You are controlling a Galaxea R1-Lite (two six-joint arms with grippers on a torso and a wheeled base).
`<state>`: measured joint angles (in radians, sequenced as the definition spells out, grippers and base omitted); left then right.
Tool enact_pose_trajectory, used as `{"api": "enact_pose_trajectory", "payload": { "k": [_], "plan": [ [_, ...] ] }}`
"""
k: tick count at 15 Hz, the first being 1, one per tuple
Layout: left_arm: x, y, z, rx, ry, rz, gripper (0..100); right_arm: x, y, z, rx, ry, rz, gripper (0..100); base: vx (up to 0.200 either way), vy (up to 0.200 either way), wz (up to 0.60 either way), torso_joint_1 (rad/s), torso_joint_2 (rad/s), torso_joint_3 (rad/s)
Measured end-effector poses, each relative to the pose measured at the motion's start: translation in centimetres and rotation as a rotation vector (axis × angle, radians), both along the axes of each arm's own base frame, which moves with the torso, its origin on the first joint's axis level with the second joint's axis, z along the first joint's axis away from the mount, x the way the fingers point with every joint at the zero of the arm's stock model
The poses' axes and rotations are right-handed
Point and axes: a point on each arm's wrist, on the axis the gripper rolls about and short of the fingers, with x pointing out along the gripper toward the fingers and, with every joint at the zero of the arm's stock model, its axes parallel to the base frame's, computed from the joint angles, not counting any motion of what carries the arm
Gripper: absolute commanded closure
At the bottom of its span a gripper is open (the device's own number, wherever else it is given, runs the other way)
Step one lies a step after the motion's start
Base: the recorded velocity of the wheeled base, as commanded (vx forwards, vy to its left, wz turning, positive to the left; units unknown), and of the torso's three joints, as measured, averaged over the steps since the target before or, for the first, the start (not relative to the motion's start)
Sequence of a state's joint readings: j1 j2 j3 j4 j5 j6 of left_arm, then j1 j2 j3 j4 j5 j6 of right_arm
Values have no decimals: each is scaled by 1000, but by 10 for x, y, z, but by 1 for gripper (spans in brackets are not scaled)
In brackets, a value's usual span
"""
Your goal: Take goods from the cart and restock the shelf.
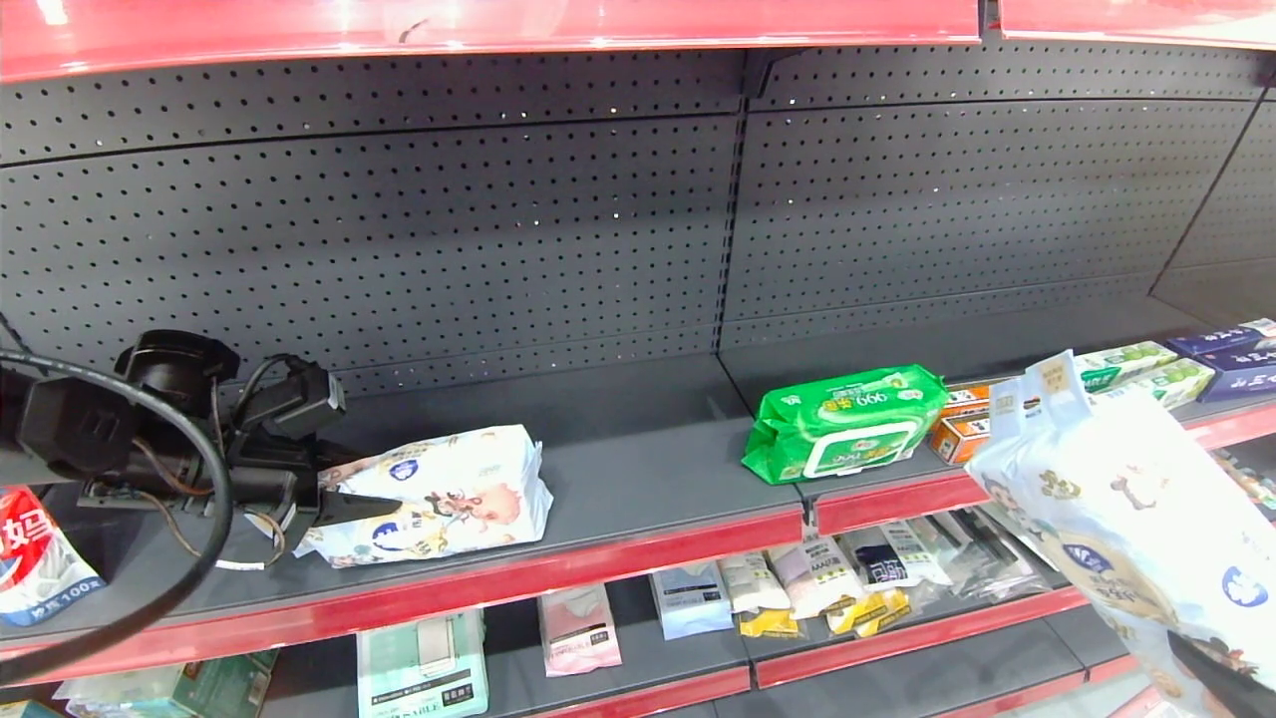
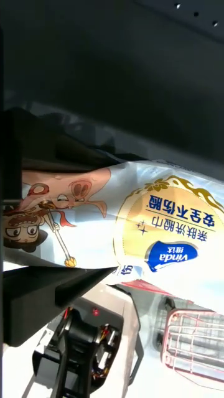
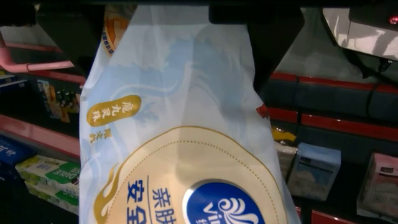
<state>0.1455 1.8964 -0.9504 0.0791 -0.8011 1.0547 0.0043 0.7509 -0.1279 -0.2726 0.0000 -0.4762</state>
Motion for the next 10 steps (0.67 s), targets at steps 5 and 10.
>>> {"api": "enact_pose_trajectory", "payload": {
  "k": [5,10],
  "plan": [
    [-2,-2,-3,4,17,-2,100,-1,0,0,-1,-3,1,100,0,0,0,0,0,0],
    [-5,-3,-7,1,35,-1,100,-2,0,-1,-1,-9,2,100,0,0,0,0,0,0]
  ]
}}
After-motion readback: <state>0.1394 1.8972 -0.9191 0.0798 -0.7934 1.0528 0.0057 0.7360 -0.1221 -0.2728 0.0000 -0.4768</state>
